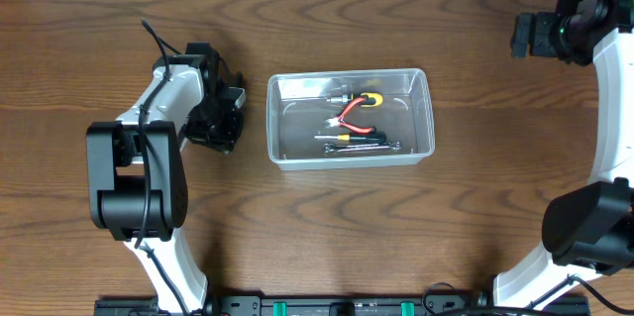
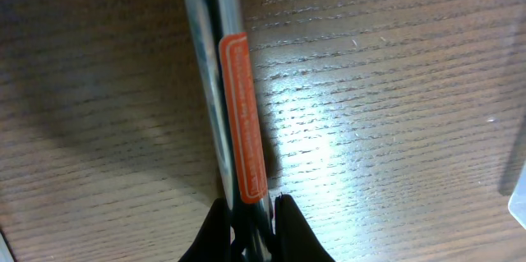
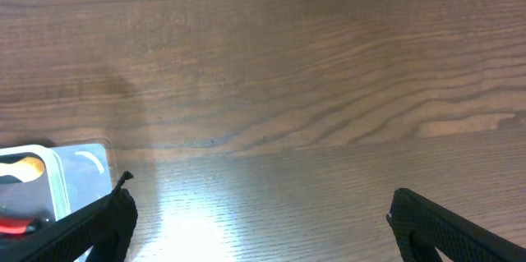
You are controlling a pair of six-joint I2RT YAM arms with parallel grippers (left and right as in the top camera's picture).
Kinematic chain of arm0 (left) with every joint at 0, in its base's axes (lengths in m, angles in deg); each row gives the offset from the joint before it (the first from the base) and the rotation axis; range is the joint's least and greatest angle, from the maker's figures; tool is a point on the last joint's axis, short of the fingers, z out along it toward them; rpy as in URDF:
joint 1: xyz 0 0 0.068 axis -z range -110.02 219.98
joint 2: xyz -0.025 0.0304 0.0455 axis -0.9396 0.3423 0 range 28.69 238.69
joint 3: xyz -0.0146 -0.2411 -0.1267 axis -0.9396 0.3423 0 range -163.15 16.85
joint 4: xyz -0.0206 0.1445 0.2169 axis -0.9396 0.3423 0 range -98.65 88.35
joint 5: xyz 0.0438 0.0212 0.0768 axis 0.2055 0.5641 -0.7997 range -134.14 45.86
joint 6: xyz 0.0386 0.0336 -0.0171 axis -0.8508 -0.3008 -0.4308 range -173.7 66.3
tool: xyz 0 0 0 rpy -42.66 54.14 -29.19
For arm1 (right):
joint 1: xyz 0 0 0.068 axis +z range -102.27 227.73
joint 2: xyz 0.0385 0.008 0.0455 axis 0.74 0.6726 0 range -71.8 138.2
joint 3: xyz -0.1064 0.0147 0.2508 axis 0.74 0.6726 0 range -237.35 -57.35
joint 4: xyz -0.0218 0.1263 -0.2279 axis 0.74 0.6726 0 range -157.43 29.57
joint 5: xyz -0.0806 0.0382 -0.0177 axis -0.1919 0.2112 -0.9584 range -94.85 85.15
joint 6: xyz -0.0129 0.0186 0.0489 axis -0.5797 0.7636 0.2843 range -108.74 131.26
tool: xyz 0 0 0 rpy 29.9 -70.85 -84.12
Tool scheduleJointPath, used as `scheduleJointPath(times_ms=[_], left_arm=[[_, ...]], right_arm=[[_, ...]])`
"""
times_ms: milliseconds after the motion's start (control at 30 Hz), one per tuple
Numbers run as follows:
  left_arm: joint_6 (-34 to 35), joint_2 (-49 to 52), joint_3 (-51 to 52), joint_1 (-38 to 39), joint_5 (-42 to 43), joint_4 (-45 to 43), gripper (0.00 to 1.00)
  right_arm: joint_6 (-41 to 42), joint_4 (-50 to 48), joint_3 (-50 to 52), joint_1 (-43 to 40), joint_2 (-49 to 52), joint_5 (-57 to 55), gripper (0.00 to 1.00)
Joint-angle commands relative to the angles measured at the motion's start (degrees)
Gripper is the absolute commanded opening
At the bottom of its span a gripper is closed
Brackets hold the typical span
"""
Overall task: Pack container
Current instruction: 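Move the left gripper to the black pen and grasp it, then carry the pen over the container and release it inside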
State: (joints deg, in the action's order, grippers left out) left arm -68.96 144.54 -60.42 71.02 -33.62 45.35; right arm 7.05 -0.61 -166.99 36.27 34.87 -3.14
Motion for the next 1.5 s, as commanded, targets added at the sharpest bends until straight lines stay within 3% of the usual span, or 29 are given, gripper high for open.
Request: scheduleJointPath(times_ms=[0, 467, 933, 1167, 1467], left_arm=[[-0.33, 0.22, 0.35, 0.07, -0.04, 0.26, 0.06], [0.92, -1.51, -9.44, 0.07, -0.07, 6.40, 0.06], [0.92, -19.08, -14.58, 0.74, 0.00, 8.50, 0.06], [0.59, -26.25, -14.58, 7.56, 0.00, 8.98, 0.06], [-3.45, -25.68, -14.21, 20.48, -0.04, 10.27, 0.06]], right_arm=[[-0.59, 0.07, 0.00, 0.24, 0.48, 0.13, 0.99], [-0.59, 0.07, 0.00, 0.24, 0.48, 0.13, 0.99], [-0.59, 0.07, 0.00, 0.24, 0.48, 0.15, 0.99], [-0.59, 0.04, 0.00, 0.24, 0.48, 0.15, 0.99], [-0.59, 0.07, 0.00, 0.24, 0.48, 0.15, 0.99]])
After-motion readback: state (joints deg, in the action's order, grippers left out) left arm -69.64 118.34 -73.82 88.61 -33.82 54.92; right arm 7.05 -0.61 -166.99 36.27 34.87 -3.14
